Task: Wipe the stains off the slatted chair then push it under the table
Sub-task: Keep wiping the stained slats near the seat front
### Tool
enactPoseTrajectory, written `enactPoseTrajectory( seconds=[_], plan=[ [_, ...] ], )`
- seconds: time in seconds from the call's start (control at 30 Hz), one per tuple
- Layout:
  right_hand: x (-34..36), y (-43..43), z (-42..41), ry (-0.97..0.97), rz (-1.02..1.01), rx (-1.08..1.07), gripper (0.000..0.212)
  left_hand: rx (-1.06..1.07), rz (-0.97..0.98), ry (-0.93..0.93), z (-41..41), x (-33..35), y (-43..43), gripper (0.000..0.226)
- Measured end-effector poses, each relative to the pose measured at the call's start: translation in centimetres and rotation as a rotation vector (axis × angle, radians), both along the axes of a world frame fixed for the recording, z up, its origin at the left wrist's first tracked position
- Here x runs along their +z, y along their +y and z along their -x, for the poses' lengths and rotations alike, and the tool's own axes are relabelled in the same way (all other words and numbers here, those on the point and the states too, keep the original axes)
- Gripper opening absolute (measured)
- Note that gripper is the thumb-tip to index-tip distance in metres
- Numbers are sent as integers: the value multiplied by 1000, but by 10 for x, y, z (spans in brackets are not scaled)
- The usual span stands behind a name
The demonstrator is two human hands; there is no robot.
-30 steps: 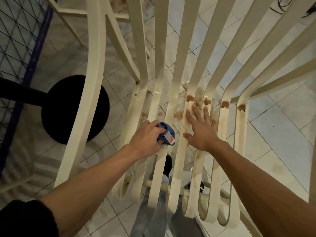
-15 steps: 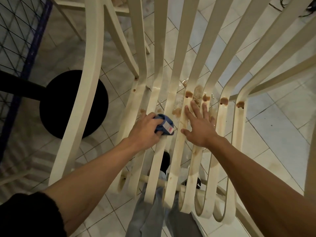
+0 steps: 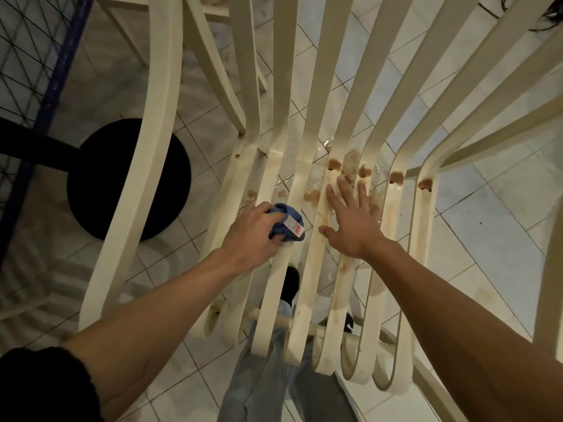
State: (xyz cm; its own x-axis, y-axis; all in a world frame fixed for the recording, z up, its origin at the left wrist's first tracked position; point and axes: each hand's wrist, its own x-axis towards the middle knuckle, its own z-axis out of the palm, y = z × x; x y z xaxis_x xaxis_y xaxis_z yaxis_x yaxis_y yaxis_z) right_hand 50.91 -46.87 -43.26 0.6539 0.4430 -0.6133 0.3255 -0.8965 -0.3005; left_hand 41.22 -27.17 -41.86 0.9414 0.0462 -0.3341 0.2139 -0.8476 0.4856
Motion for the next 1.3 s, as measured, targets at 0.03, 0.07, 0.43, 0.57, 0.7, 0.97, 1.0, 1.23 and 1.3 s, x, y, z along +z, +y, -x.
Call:
enactPoseTrajectory(
  seconds=[0.03, 0.07, 0.43, 0.57, 0.7, 0.97, 1.0, 1.23, 1.3],
  plan=[
    [0, 0, 0, -1, -3, 2, 87, -19, 3, 8, 6, 2, -2, 26],
    [-1, -1, 0, -3, -5, 2, 87, -49, 3, 15, 14, 4, -3, 26],
    [-2, -1, 1, -9, -27, -9, 87, -43, -20, 27, -4, 3, 0, 29],
    [-2, -1, 1, -10, -24, -10, 87, -12, -32, 35, -14, 1, -3, 29],
    [-1, -1, 1, -7, -32, -10, 86, -68, 7, 59, 16, 6, -2, 28],
    [-4, -1, 2, -26, -40, -16, 87, -125, -48, 43, 17, 6, -6, 28],
    [-4, -1, 2, -24, -43, -15, 88, -84, -41, 27, 9, 4, -6, 29],
    [-5, -3, 6, -41, -40, -9, 84, -15, -32, 65, -1, 5, -10, 24],
    [-4, -4, 6, -47, -46, -11, 83, -60, -38, 84, 15, 10, -11, 28]
  ],
)
